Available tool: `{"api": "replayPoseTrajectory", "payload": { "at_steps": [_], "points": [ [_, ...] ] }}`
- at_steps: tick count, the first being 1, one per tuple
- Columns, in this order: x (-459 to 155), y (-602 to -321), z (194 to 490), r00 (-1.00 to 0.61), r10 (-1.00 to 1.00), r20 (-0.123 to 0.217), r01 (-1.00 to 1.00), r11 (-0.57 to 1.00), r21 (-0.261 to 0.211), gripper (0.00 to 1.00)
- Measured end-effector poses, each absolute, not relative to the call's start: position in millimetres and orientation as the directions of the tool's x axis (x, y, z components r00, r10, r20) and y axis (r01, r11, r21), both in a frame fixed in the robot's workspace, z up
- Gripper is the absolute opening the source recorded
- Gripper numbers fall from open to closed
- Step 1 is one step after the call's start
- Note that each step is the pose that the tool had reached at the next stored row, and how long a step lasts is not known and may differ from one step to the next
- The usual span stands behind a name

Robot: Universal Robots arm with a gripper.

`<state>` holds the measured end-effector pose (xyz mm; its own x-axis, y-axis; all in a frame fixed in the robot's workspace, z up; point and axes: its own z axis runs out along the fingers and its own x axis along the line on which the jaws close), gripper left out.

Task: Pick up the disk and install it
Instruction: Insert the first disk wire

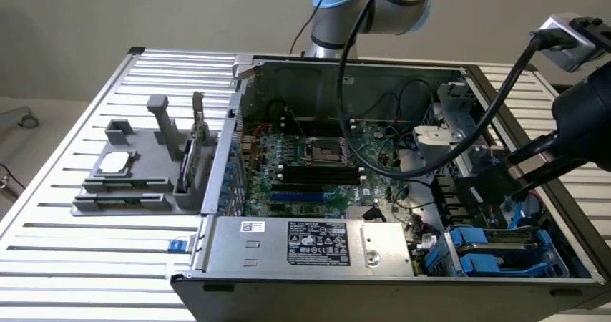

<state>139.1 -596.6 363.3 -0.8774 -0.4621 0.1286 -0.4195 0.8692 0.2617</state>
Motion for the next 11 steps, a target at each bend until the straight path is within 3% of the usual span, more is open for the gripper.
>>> {"api": "replayPoseTrajectory", "payload": {
  "at_steps": [11],
  "points": [
    [139.0, -596.6, 363.4, -0.905, -0.396, 0.154, -0.37, 0.913, 0.17, 0.42]
  ]
}}
